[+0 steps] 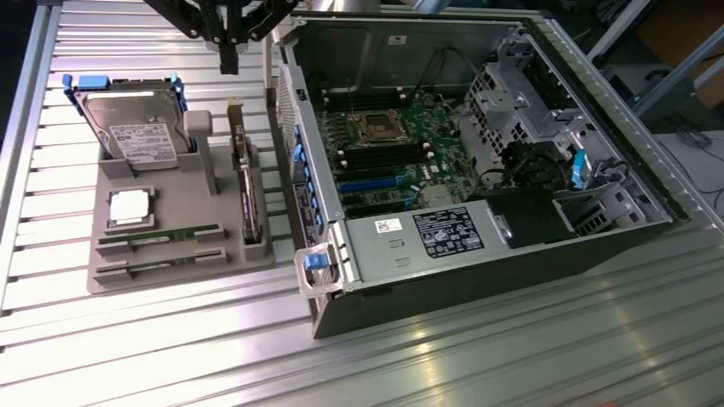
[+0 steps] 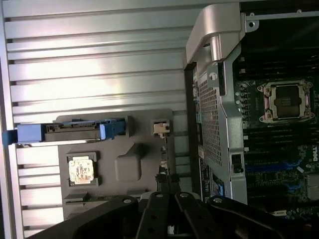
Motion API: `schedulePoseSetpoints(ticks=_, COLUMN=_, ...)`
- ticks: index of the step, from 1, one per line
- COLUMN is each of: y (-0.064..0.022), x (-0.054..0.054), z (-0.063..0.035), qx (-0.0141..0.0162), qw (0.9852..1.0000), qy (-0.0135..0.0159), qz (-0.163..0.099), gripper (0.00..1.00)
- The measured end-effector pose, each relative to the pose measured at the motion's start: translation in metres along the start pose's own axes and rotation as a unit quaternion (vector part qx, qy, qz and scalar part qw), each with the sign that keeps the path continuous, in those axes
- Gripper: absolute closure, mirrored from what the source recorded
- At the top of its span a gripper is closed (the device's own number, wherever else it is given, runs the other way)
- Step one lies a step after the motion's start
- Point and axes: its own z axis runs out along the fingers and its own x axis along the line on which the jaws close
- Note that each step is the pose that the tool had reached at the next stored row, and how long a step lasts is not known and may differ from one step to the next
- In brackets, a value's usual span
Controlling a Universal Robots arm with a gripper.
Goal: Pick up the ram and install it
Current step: 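Reach for the ram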
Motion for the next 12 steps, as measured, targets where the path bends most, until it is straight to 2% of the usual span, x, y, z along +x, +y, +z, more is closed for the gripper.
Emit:
schedulePoseSetpoints(ticks=3, y=-0.0081, x=0.000, z=-0.0003, qx=0.0000, qw=1.0000, qy=-0.0001, qz=0.000, gripper=0.89)
schedulePoseSetpoints(ticks=7, y=-0.0241, x=0.002, z=-0.0010, qx=0.0000, qw=1.0000, qy=0.0000, qz=0.000, gripper=0.89)
schedulePoseSetpoints(ticks=9, y=-0.0290, x=0.002, z=-0.0013, qx=0.0000, qw=1.0000, qy=0.0000, qz=0.000, gripper=0.89)
schedulePoseSetpoints(ticks=12, y=-0.0301, x=0.002, z=-0.0013, qx=0.0000, qw=1.0000, qy=0.0000, qz=0.000, gripper=0.89)
